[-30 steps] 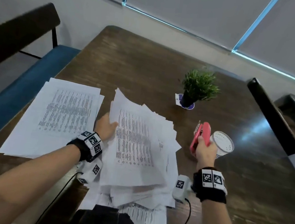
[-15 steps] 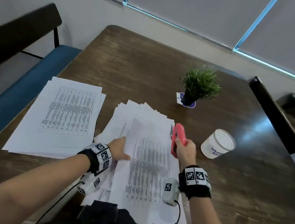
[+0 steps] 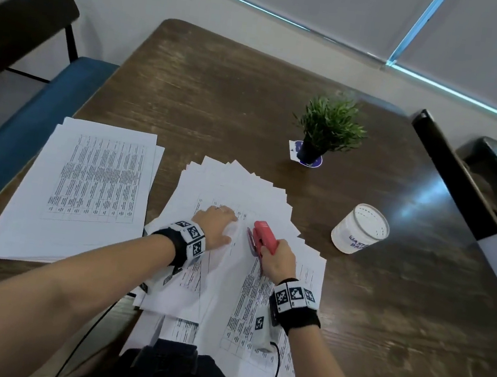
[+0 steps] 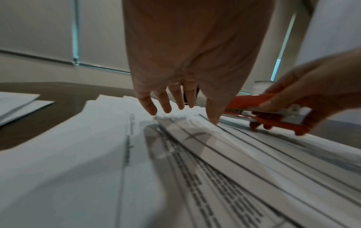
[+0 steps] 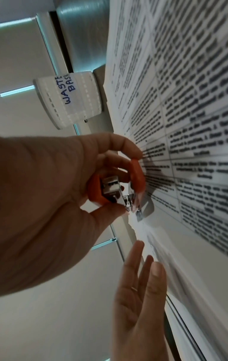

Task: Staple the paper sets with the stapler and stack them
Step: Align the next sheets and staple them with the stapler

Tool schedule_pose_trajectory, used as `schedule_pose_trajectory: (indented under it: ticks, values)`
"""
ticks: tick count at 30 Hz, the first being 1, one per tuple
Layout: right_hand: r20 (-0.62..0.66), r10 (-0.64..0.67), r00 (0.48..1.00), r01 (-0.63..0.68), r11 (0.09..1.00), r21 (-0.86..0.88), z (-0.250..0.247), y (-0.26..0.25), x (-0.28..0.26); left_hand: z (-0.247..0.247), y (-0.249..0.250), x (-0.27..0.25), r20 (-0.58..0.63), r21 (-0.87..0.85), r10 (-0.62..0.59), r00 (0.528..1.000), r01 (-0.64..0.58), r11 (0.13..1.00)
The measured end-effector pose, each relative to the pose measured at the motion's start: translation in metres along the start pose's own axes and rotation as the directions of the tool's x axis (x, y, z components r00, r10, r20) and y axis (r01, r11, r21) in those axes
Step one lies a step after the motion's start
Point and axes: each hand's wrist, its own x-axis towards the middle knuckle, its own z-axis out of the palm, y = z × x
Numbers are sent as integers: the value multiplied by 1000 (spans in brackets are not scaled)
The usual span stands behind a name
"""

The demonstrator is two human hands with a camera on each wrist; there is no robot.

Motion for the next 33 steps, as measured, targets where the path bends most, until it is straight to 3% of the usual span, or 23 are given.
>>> schedule_pose_trajectory:
  ticks: [4,8,15,18,28,33]
  values:
    - [-103,61,993,-68,995,-67,-4,9,2,17,20,1,60,170,129,990,-137,976]
    - [-116,120,986,-141,971,-192,-5,15,2,27,20,4,176,244,124,977,-165,956]
    - [-72,33,997,-51,963,-263,1,3,12,25,33,10,274,320,102,956,-190,928]
    - [-24,43,999,-47,966,-254,-5,3,18,30,38,10,261,256,97,960,-166,952]
    - [23,95,995,-85,956,-280,0,0,26,37,40,13,194,277,76,978,-129,952]
    - [21,-48,999,52,893,-446,-2,8,36,34,42,14,214,235,64,975,-115,965]
